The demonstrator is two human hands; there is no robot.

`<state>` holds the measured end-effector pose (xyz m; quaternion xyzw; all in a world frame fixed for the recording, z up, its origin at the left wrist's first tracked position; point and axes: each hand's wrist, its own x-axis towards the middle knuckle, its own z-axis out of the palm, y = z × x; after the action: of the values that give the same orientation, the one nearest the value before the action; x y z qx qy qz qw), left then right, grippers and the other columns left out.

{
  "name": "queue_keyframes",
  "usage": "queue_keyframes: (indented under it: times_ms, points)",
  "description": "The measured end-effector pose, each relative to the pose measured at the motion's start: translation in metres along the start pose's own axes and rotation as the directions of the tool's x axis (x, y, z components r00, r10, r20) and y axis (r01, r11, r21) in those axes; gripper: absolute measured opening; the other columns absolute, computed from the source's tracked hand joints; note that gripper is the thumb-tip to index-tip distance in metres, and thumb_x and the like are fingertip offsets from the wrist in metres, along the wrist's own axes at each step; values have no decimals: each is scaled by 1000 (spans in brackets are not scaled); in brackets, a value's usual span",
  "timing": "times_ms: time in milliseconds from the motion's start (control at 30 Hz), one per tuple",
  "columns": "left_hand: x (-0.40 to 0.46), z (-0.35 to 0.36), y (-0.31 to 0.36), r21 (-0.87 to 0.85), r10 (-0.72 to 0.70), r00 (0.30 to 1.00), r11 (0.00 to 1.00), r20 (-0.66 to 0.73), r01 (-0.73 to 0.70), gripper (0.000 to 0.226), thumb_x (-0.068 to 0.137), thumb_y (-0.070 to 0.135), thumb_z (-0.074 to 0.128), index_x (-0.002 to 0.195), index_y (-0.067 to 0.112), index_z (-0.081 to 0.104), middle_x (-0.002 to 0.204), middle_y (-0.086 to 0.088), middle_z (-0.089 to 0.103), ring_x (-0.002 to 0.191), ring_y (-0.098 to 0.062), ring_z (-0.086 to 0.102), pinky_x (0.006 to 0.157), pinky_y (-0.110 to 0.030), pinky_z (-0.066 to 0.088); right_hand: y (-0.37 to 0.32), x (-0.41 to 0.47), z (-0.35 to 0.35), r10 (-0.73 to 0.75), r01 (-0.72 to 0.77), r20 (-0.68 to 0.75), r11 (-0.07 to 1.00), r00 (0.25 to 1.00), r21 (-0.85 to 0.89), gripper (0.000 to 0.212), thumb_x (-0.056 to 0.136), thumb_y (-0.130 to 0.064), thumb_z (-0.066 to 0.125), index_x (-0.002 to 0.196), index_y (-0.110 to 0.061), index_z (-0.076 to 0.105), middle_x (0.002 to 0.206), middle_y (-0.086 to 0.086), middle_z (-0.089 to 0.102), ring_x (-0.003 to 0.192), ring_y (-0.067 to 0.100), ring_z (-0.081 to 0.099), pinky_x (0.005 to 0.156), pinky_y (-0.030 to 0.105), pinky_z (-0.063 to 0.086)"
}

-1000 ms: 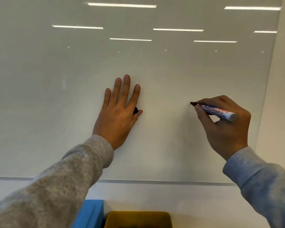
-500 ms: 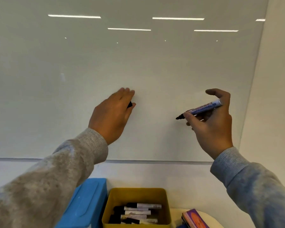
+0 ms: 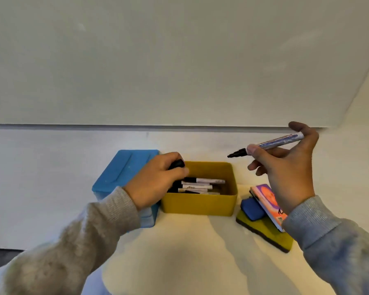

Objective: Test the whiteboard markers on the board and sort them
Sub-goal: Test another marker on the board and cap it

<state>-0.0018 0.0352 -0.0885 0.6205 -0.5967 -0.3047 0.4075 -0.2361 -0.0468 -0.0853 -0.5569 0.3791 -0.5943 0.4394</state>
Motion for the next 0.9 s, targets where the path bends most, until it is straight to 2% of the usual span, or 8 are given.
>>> queue_keyframes:
  times_ms: [67, 133, 200, 267, 333, 433, 600, 900]
  points:
    - [-9, 4, -7, -210, -34, 997, 977, 66, 47, 28, 92, 24, 54, 87, -3, 52, 58, 5, 34, 50, -11, 32, 52, -30, 20, 8, -5, -3, 70, -70, 25, 997, 997, 12, 66, 86, -4, 75, 130, -29, 33, 84, 10, 76, 62, 28, 69, 55, 31, 55]
    - [-16, 9, -13, -346, -53, 992, 934, 113, 90, 28, 85, 27, 44, 85, 1, 55, 62, 0, 32, 50, -14, 31, 50, -30, 23, 15, -6, -5, 142, -144, 48, 988, 989, 61, 56, 89, -5, 72, 128, -25, 37, 87, 13, 76, 63, 27, 68, 55, 32, 53]
    - [-20, 13, -20, -334, -76, 989, 935, 129, 116, 28, 95, 24, 43, 90, 5, 63, 65, -2, 38, 51, -13, 37, 50, -26, 33, 19, -5, -5, 193, -200, 62, 968, 979, 154, 44, 92, -6, 69, 123, -23, 43, 86, 14, 75, 62, 26, 66, 52, 31, 51]
    - [-23, 16, -26, -217, -67, 988, 971, 140, 97, 26, 105, 16, 43, 107, 11, 68, 71, -5, 46, 57, -14, 45, 56, -24, 41, 21, -6, -1, 232, -247, 92, 938, 968, 245, 35, 94, -6, 66, 119, -21, 47, 81, 12, 72, 60, 23, 64, 50, 28, 49]
    - [-26, 16, -26, -138, -35, 990, 989, 136, 54, 25, 105, 14, 46, 121, 15, 66, 77, -5, 57, 64, -15, 53, 63, -24, 48, 22, -9, 6, 265, -292, 128, 907, 956, 302, 28, 95, -7, 62, 117, -19, 51, 77, 9, 70, 59, 21, 65, 49, 25, 49]
    - [-29, 20, -25, -183, 10, 993, 983, 120, 12, 28, 102, 14, 52, 129, 19, 59, 94, -1, 73, 72, -17, 67, 68, -25, 53, 22, -15, 13, 320, -364, 181, 869, 930, 335, 14, 99, -12, 58, 112, -16, 58, 77, 9, 70, 63, 19, 66, 52, 23, 53]
    - [-30, 27, -19, -342, 48, 994, 940, 93, -13, 18, 100, 16, 55, 118, 13, 53, 101, -8, 76, 79, -26, 73, 67, -28, 55, 21, -19, 13, 356, -402, 188, 842, 915, 360, 12, 101, -15, 54, 110, -14, 62, 77, 9, 69, 63, 20, 67, 54, 24, 56]
    - [-28, 25, -10, -435, 73, 995, 900, 62, -39, 31, 88, 25, 59, 113, 9, 48, 99, -8, 77, 75, -24, 73, 67, -27, 56, 17, -20, 15, 330, -391, 220, 845, 918, 365, 18, 101, -16, 53, 115, -10, 62, 77, 10, 70, 63, 19, 67, 55, 23, 57]
